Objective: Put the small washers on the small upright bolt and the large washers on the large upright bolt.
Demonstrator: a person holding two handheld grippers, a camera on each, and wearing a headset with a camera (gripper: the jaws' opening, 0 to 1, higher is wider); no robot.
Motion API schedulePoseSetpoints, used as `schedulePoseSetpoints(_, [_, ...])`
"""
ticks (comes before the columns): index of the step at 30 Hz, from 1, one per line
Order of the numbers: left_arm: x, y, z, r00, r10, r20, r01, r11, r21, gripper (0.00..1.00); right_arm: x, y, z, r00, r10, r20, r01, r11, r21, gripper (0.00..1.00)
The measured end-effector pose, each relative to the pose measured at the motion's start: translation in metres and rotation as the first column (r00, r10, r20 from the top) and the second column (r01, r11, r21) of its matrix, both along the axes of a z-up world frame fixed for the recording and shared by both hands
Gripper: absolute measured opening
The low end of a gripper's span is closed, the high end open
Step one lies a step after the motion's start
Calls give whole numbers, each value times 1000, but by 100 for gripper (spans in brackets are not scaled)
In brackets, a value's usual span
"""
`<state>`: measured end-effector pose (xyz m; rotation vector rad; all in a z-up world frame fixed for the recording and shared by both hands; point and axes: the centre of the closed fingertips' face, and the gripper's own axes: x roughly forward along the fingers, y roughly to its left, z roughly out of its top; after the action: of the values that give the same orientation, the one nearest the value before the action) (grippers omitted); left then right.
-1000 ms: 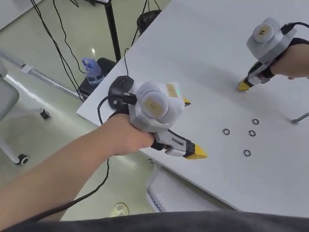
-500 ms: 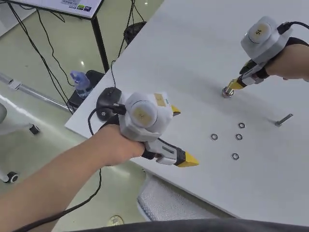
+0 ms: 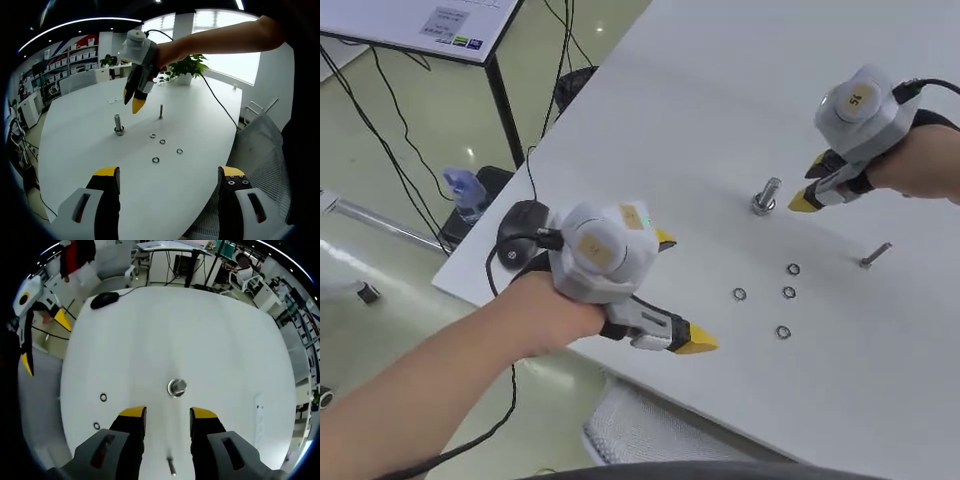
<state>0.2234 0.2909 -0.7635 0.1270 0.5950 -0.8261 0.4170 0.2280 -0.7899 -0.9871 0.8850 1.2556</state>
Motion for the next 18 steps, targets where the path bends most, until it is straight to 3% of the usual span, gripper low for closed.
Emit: schedulePoseSetpoints(18, [7, -6, 4, 1000, -19, 22, 19, 1000, -3, 80, -61, -2, 0, 998, 51, -33, -50, 998, 29, 36])
